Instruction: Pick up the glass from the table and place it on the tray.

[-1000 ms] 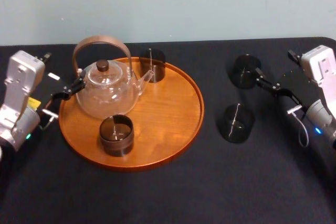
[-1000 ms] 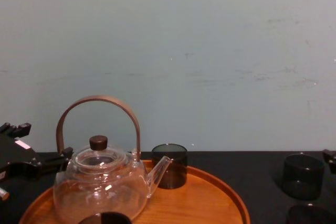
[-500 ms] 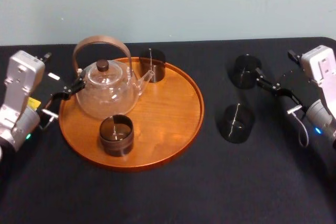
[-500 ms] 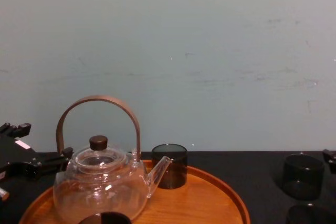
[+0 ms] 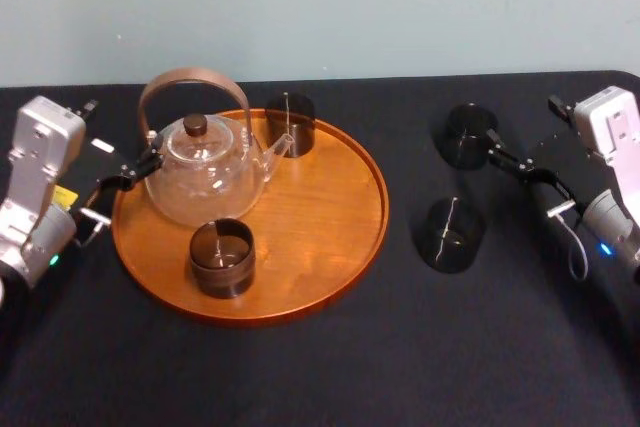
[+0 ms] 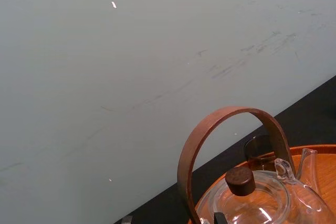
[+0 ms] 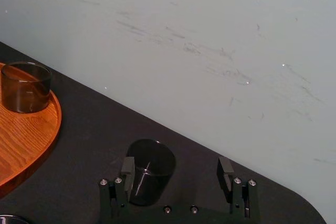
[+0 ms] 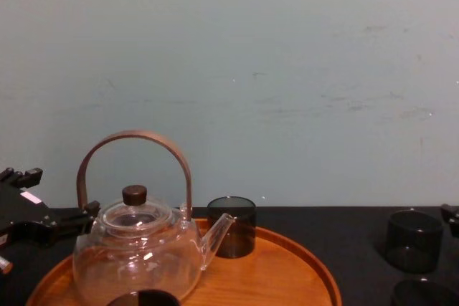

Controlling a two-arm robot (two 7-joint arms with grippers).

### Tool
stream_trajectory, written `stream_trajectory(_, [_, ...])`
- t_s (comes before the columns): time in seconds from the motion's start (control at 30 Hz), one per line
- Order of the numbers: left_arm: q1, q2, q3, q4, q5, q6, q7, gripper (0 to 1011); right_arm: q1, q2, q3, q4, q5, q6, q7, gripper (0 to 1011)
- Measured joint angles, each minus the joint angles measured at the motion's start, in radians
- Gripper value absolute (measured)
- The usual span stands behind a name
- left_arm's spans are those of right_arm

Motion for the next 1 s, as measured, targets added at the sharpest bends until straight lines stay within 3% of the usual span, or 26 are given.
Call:
stream_trajectory(0.23, [0.000,0.000,0.000,0.000,0.000,0.000,0.000,1010,-0.011,0.001,0.023,0.005,0.034,0.004,0.062,1002])
stream_trajectory(0.47, [0.000,0.000,0.000,0.000,0.000,0.000,0.000,1010,-0.057,0.021,0.052,-0.034,0.054,0.005,0.099,1002])
stream_trajectory(1.0, [0.000,0.000,0.000,0.000,0.000,0.000,0.000,1009,-0.258,0.094,0.139,-0.220,0.091,0.022,0.129,1002])
